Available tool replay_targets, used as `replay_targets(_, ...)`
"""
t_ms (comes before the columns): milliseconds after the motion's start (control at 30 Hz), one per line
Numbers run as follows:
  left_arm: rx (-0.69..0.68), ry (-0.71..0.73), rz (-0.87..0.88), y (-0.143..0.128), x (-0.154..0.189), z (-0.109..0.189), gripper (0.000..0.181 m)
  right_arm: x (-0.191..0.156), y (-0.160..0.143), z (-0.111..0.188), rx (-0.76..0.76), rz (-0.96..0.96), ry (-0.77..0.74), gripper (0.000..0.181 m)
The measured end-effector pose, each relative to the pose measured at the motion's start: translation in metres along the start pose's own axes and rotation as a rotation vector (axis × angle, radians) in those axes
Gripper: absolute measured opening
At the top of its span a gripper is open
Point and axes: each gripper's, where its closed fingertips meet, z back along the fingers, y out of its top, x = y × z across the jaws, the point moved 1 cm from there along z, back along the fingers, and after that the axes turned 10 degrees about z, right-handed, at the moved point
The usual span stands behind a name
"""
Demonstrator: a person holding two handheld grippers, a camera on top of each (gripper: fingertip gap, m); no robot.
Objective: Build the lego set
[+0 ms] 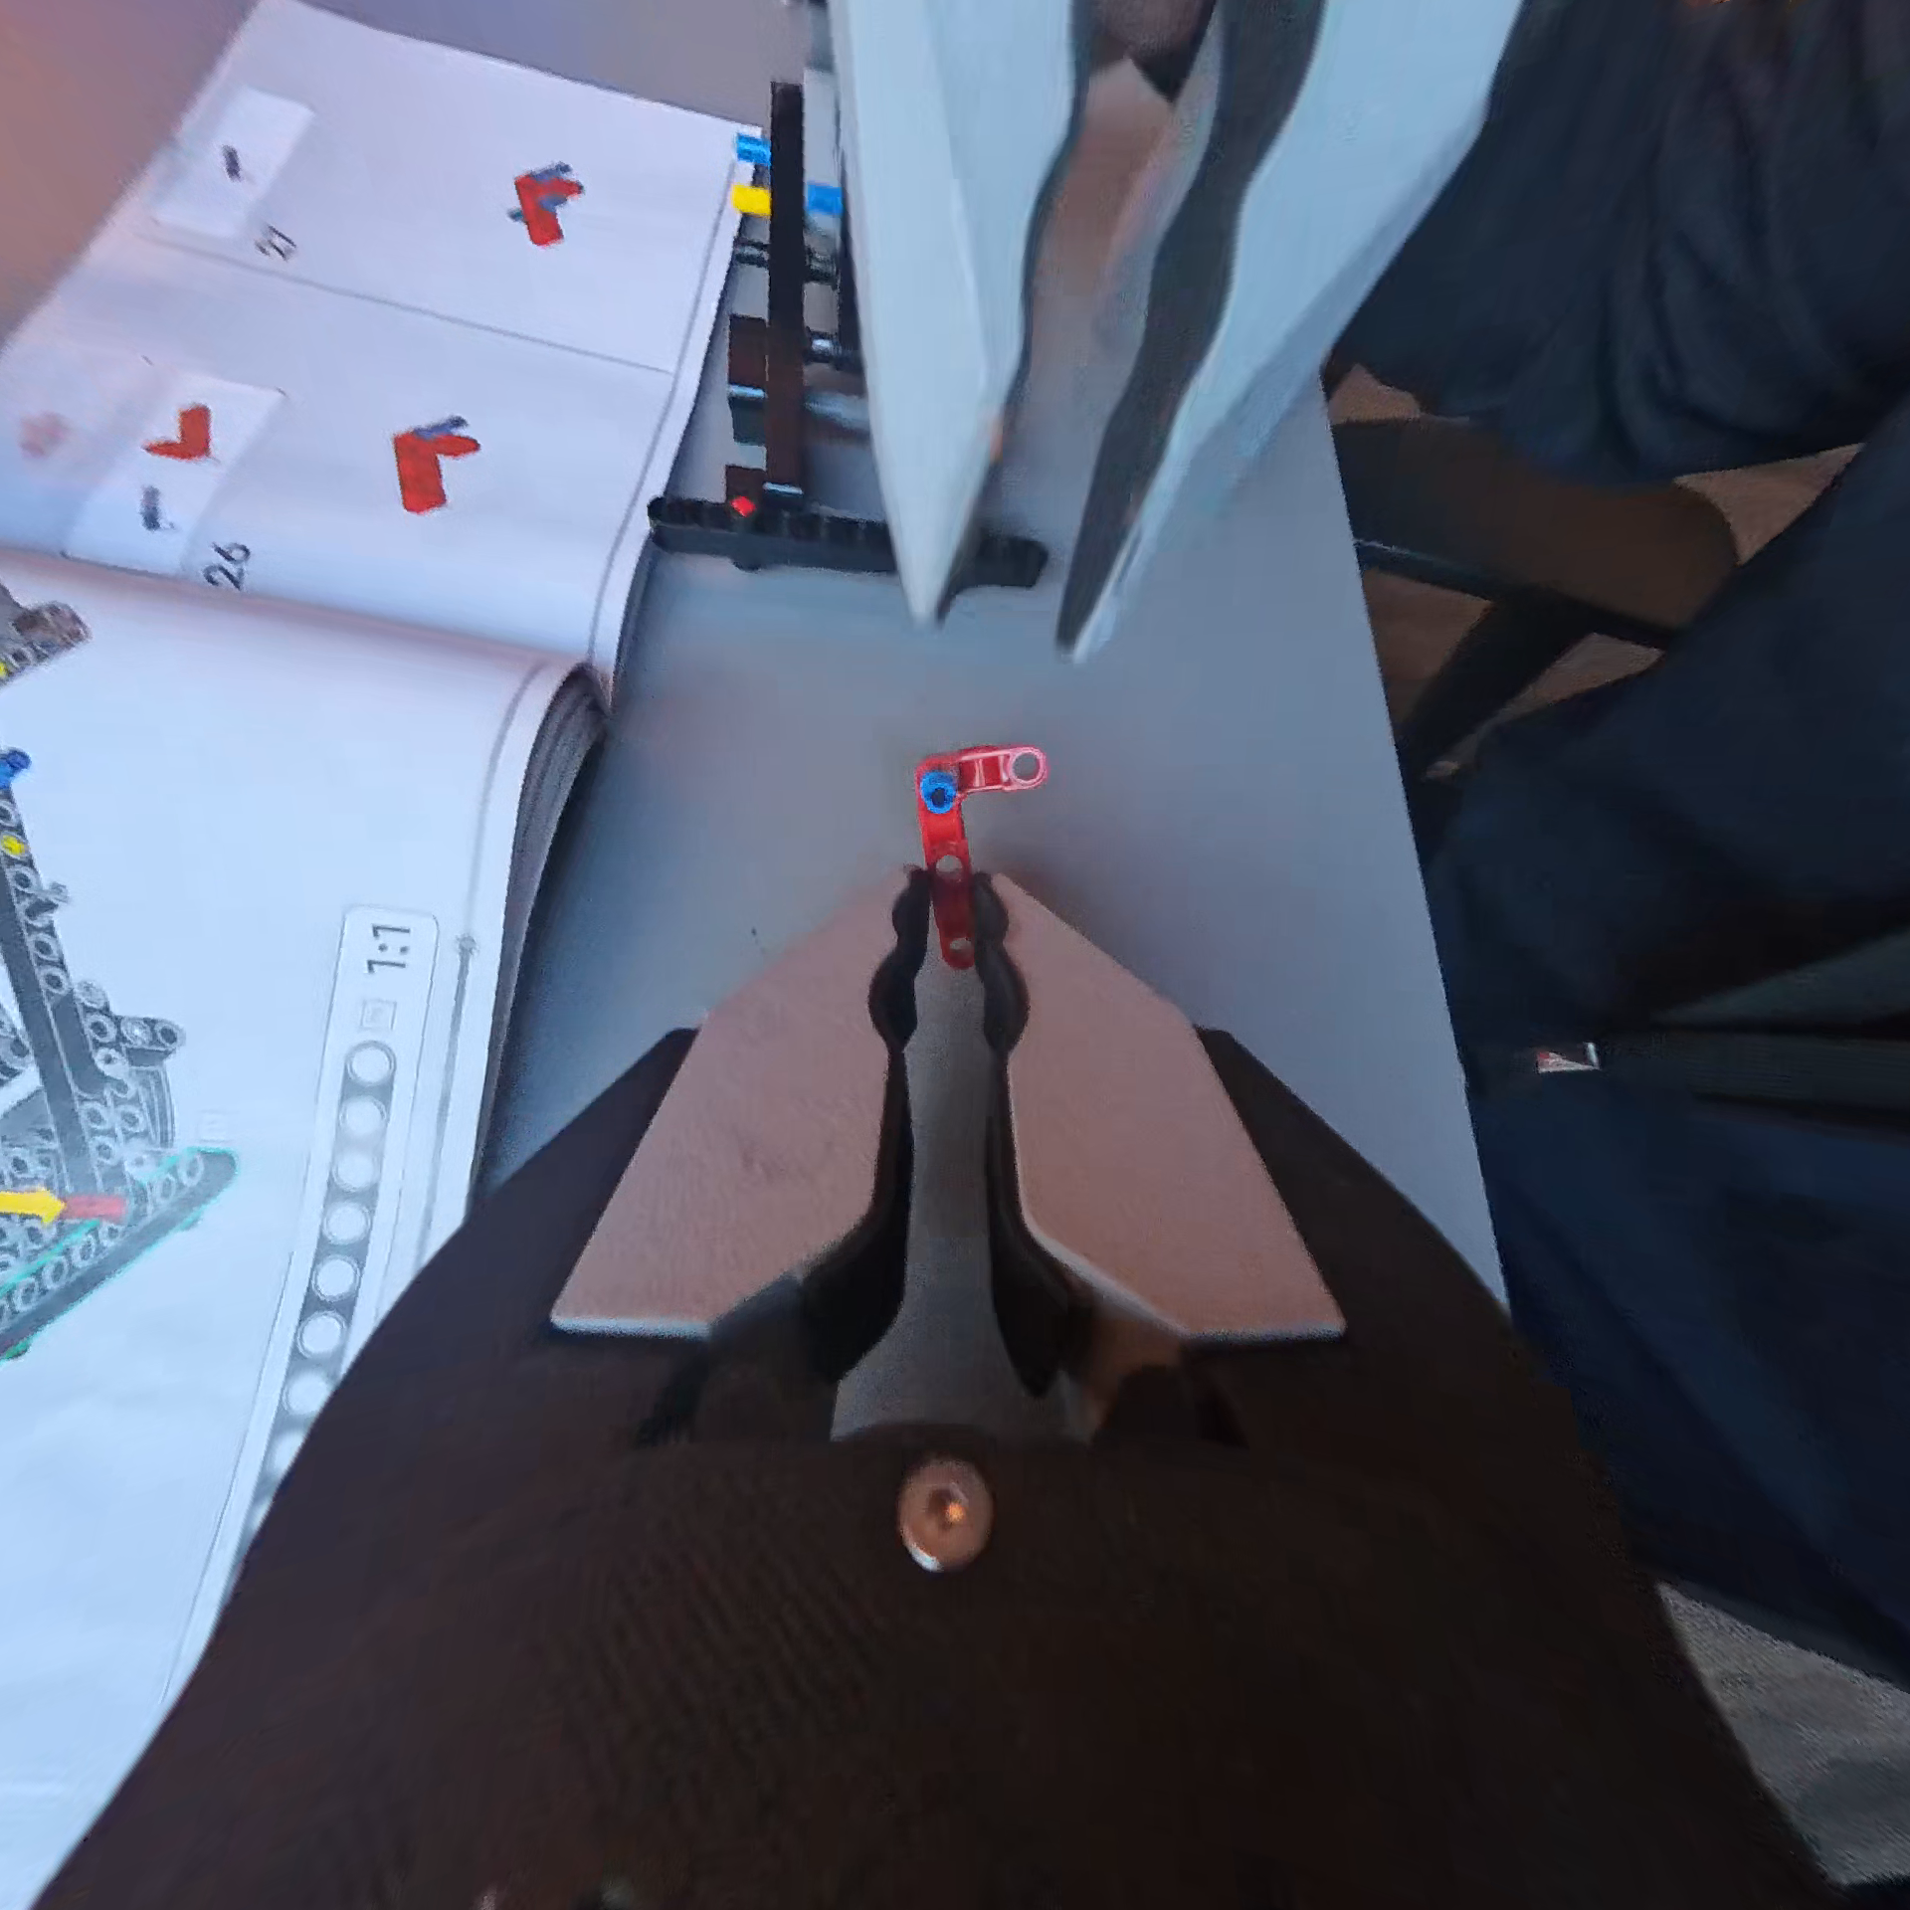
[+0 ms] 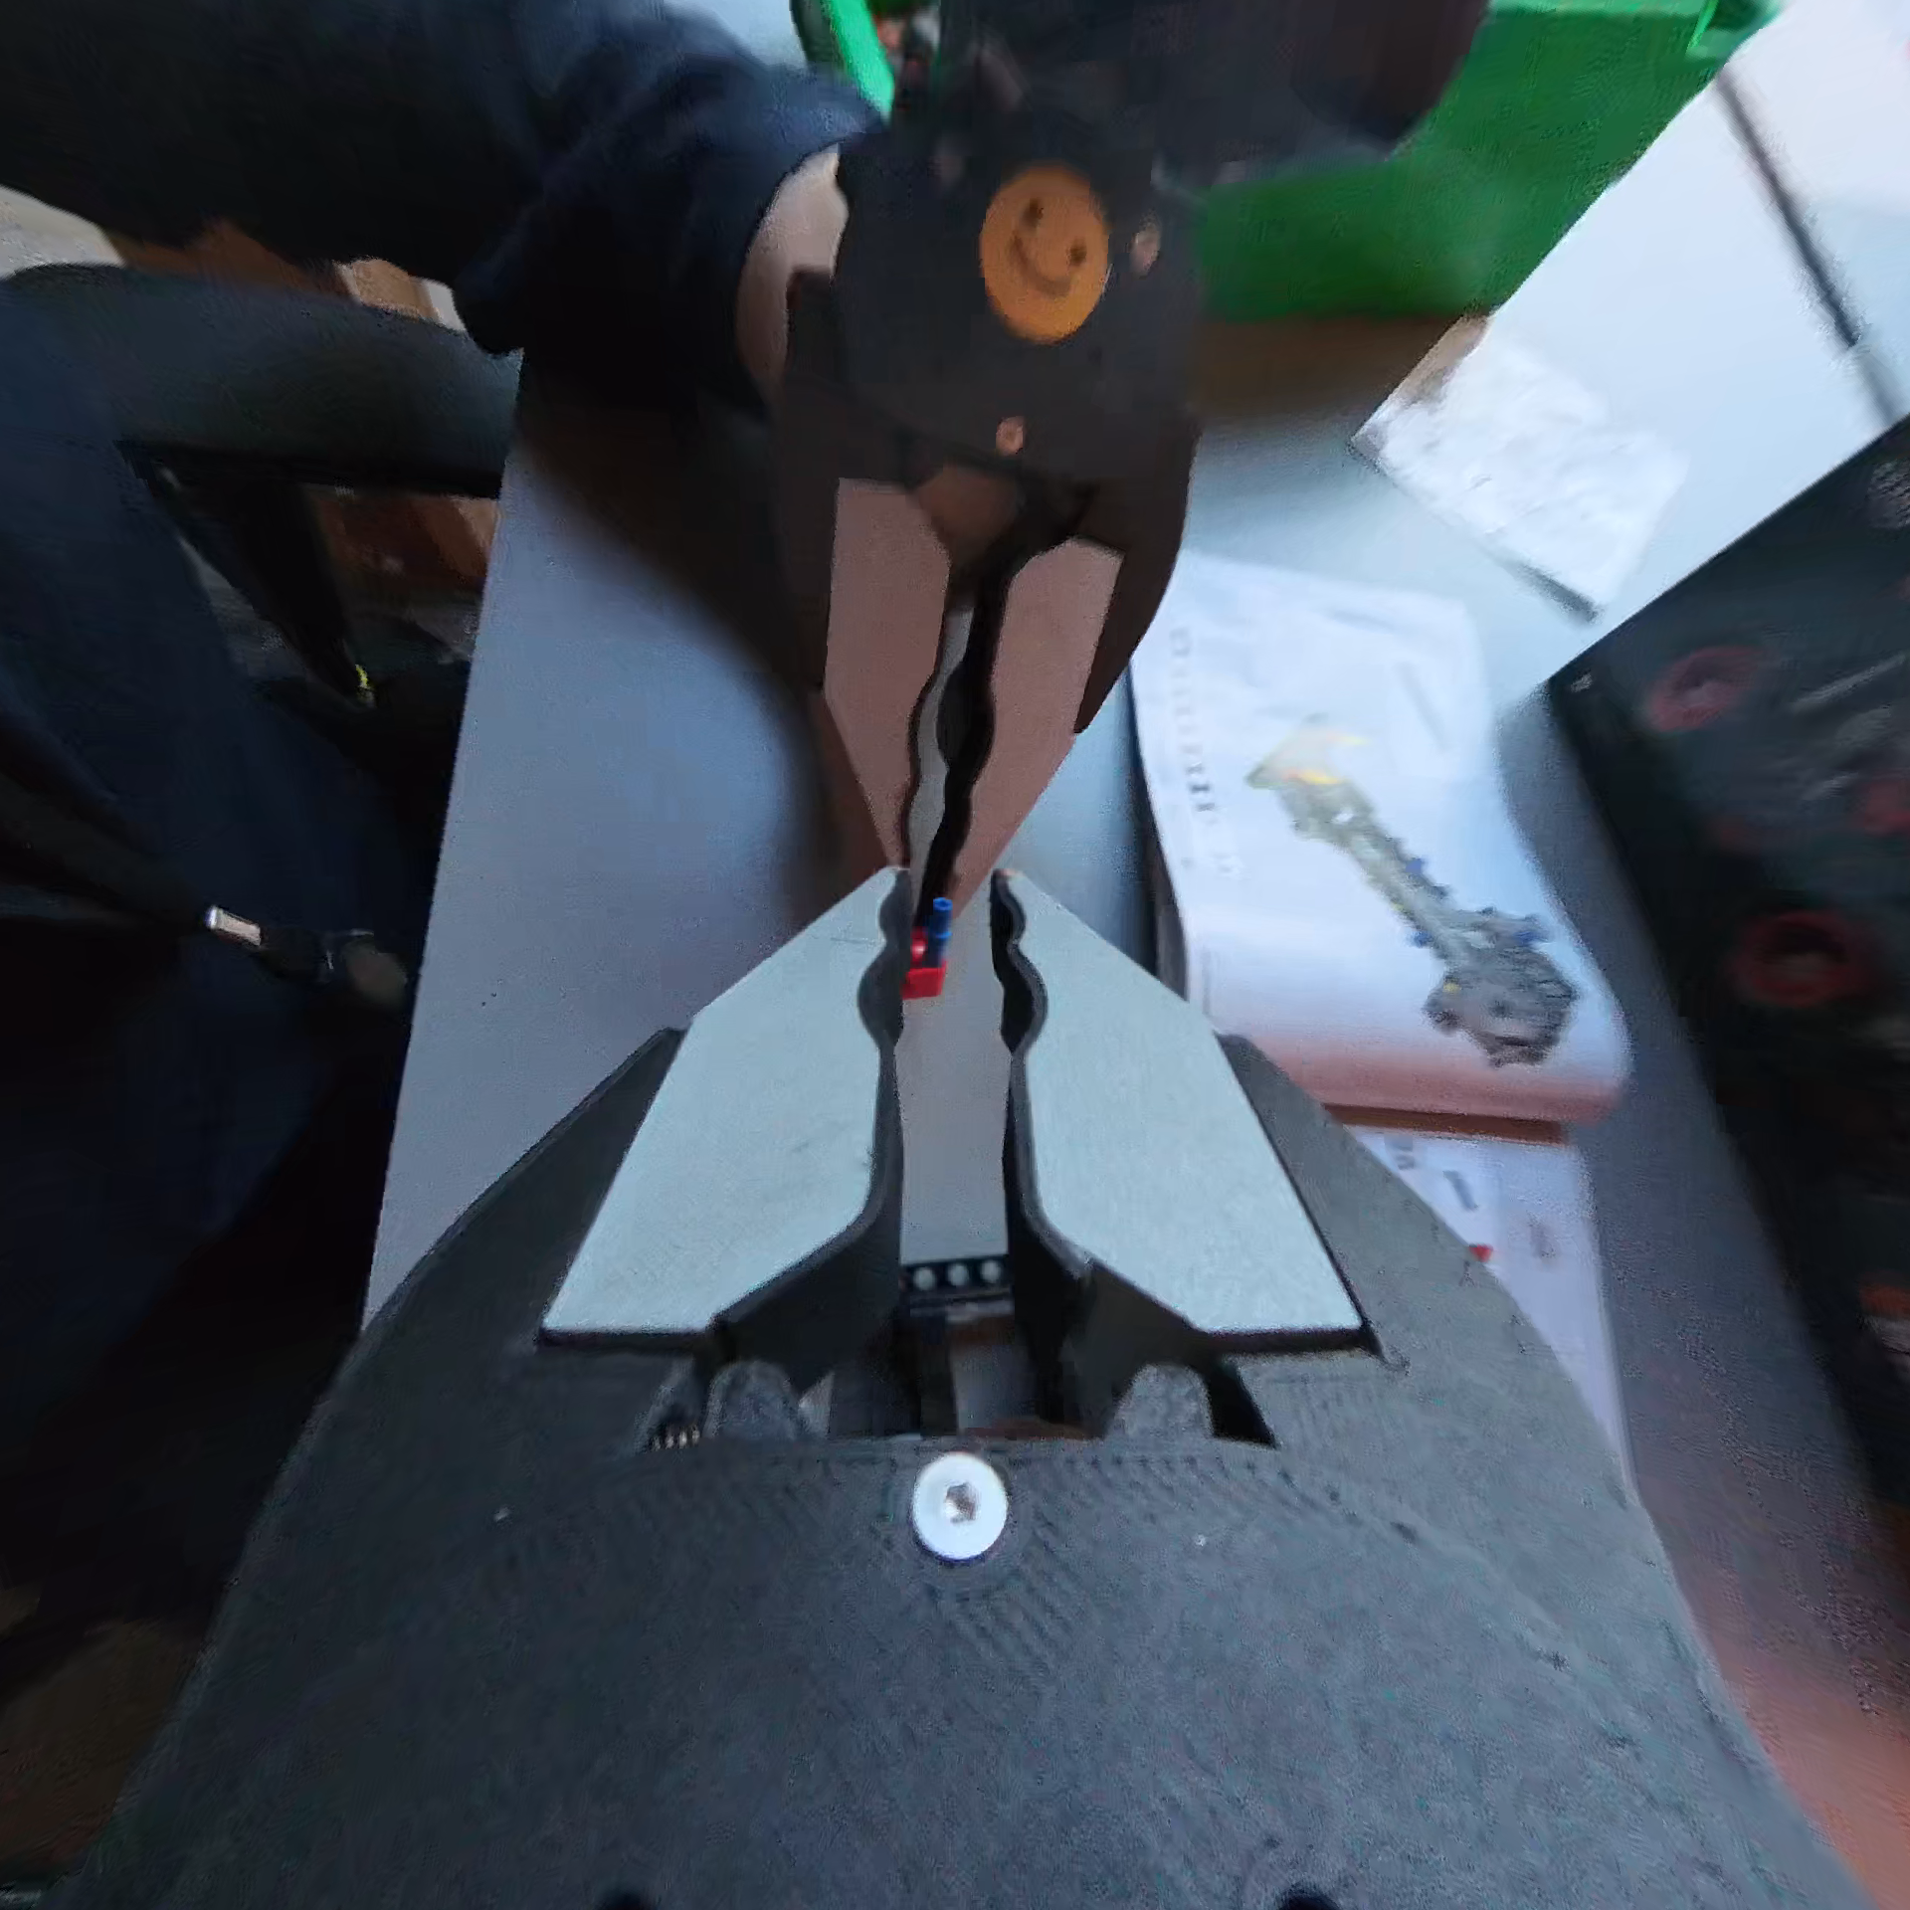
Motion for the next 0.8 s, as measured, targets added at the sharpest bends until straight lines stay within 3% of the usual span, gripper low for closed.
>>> replay_targets(33,-0.01,0.0,0.008,-0.002,-0.001,0.001,0.005,-0.003,-0.005,-0.007,-0.011,-0.02,0.019,0.012)
replay_targets(200,-0.033,-0.01,0.001,-0.004,0.004,0.004,0.005,-0.009,-0.013,-0.024,-0.041,-0.073,0.084,0.016)
replay_targets(267,-0.034,0.003,-0.014,-0.003,0.004,0.005,0.004,-0.011,-0.018,-0.031,-0.067,-0.074,0.11,0.003)
replay_targets(433,-0.018,0.028,-0.01,-0.001,-0.002,0.012,0.004,-0.005,-0.016,-0.033,-0.026,-0.059,0.059,0.002)
replay_targets(533,0.041,0.087,0.001,0.009,-0.014,0.019,0.013,0.012,-0.011,-0.019,0.062,-0.077,-0.045,0.002)
replay_targets(633,0.108,0.178,0.02,0.018,-0.03,0.03,0.023,0.039,0.007,0.009,0.26,-0.162,-0.194,0.001)
replay_targets(733,0.221,0.126,0.013,0.036,-0.02,0.037,0.033,0.054,0.026,0.037,0.444,-0.185,-0.305,0.001)
replay_targets(800,0.331,0.083,-0.012,0.052,-0.009,0.041,0.036,0.052,0.033,0.039,0.467,-0.153,-0.326,0.001)
